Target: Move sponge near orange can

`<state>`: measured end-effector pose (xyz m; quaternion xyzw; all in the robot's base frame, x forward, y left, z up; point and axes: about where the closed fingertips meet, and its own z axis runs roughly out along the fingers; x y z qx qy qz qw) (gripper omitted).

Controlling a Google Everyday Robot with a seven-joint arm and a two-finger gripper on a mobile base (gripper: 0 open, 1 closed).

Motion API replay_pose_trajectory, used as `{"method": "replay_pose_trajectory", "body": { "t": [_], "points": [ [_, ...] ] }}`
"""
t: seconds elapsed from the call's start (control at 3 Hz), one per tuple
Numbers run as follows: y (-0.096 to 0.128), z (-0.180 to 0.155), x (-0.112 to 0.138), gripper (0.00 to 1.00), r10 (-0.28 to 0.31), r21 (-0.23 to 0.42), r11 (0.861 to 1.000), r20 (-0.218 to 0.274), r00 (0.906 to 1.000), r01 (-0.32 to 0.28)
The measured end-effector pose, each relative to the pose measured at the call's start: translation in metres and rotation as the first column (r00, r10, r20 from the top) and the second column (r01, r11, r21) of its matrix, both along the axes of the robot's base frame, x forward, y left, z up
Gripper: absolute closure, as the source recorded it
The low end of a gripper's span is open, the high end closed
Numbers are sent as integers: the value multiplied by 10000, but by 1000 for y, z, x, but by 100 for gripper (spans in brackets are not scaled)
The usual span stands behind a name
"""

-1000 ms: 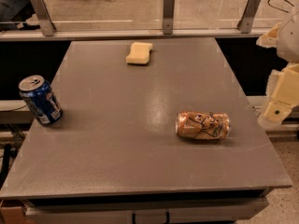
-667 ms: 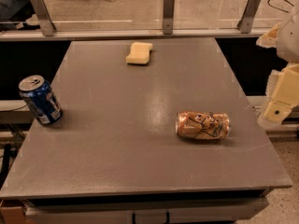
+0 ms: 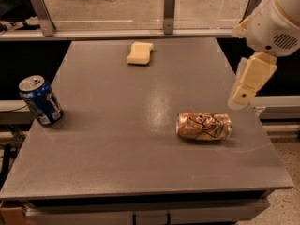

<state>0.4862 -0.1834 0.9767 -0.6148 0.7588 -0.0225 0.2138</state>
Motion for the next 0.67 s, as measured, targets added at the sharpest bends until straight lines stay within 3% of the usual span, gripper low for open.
{"method": "replay_pose_trajectory", "body": {
  "t": [0.33,0.67],
  "points": [
    [46,-14,50,0,473,846,9951,470,9978,-512],
    [97,-27,99,0,666,1875,9782,1214,9904,-887]
  ]
}}
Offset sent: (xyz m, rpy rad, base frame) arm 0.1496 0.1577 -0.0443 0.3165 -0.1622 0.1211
